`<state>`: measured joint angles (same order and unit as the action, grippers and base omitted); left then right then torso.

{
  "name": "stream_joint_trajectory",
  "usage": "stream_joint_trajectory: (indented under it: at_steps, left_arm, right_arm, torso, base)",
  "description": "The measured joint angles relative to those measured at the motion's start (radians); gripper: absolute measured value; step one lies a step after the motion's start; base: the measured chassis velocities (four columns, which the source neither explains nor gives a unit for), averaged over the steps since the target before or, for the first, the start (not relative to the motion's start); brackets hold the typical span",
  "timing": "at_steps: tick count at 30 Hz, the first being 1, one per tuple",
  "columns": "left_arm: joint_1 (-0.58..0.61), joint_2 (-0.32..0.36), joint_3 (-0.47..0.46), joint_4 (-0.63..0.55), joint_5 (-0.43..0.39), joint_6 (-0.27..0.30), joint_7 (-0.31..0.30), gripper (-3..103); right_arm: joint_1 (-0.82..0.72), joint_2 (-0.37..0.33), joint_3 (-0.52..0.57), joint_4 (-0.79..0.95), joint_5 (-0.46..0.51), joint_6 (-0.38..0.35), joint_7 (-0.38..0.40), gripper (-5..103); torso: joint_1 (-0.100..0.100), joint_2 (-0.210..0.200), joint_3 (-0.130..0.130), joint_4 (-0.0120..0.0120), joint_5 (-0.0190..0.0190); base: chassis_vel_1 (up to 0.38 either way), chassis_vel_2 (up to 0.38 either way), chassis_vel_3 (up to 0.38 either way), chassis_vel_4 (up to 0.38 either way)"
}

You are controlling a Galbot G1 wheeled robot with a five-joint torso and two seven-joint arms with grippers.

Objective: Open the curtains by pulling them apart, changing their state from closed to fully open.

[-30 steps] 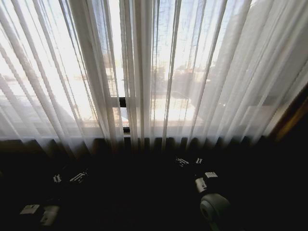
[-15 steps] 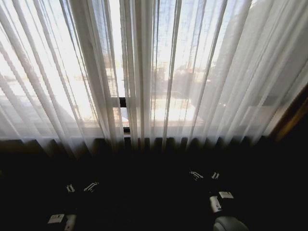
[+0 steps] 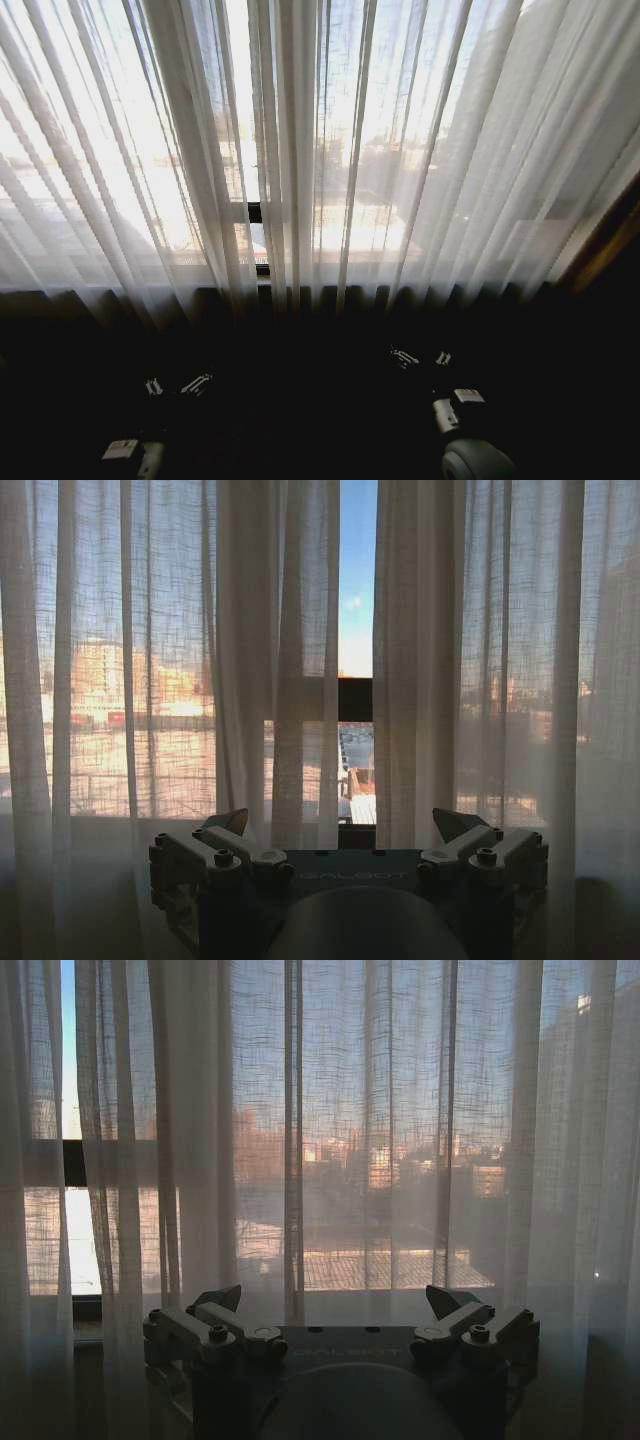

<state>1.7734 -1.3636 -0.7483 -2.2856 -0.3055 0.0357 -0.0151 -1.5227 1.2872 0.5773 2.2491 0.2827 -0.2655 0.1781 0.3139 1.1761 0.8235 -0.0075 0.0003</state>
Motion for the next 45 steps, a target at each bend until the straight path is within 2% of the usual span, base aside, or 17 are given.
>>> stream_joint_trajectory:
  at_steps: [13,45]
  left_arm:
    - [-0.002,-0.006,0.007,-0.009,-0.003,0.019,0.0,100]
    - [-0.004,-0.012,0.002,0.01,-0.025,0.007,0.021,100]
  right_arm:
    - [-0.008,0.014,-0.02,0.01,-0.005,-0.013,-0.003,100]
    - [-0.021,0.022,-0.022,0.001,-0.053,-0.003,-0.006,100]
  torso:
    - [0.0,0.0,0.0,-0.0002,-0.0001]
    - [0.0,0.0,0.0,-0.0001,-0.0001]
  base:
    - [0.0,0.0,0.0,0.0]
    - [0.0,0.0,0.0,0.0]
